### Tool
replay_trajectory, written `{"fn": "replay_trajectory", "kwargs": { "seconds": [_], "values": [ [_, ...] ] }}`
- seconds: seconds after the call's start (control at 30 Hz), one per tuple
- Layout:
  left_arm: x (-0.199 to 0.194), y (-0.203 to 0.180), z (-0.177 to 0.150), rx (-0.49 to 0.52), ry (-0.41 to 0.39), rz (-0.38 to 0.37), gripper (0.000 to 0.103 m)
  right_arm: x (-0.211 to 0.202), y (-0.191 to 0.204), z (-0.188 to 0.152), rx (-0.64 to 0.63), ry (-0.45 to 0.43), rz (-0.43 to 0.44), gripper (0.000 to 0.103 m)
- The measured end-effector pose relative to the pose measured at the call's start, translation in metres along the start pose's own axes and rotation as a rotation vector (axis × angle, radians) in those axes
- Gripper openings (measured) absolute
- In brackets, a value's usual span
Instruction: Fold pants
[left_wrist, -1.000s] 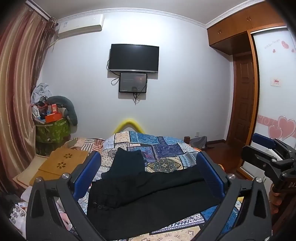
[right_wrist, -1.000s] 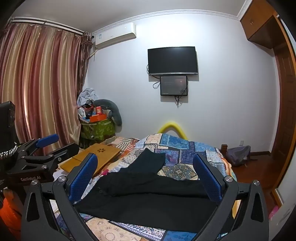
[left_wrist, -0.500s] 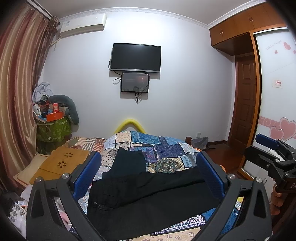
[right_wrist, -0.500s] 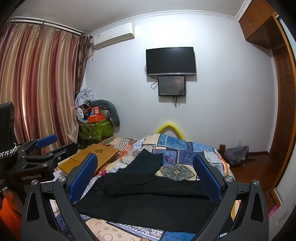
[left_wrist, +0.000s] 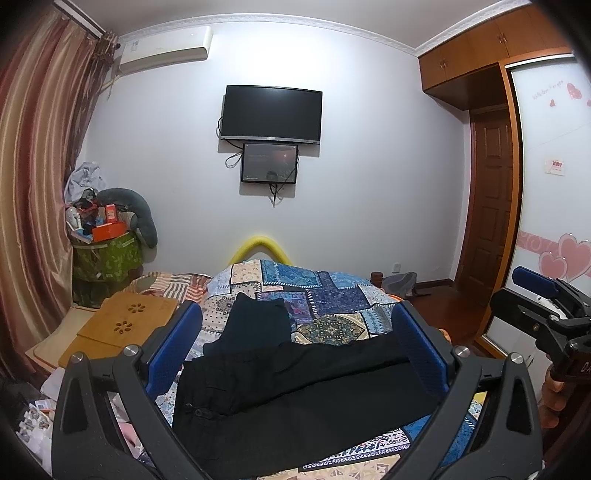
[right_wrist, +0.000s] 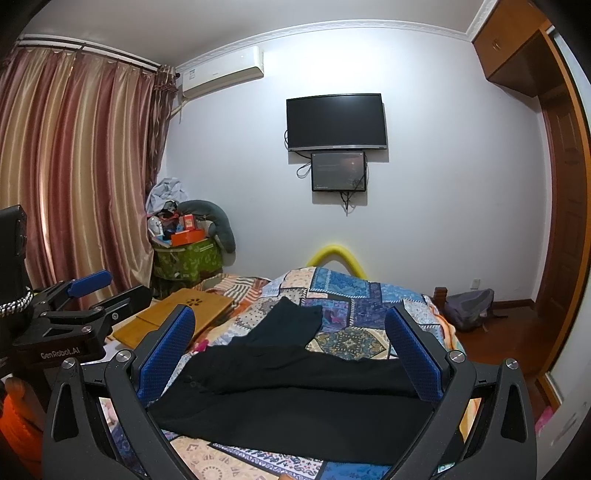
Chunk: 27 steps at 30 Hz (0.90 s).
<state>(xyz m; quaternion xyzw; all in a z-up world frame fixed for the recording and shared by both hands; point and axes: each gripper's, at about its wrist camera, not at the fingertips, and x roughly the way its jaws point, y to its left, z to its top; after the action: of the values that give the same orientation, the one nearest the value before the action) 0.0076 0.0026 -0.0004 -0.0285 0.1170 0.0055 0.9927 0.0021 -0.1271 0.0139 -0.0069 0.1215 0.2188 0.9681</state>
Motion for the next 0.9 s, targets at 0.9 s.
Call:
{"fn": "replay_trajectory", "kwargs": {
  "seconds": [0.9],
  "values": [
    [-0.0018, -0.0001, -0.0052, 0.002, -0.003, -0.007, 0.103, -0.0004, -0.0020, 0.0009, 0.002, 0.002, -0.002, 0.102]
  ]
}}
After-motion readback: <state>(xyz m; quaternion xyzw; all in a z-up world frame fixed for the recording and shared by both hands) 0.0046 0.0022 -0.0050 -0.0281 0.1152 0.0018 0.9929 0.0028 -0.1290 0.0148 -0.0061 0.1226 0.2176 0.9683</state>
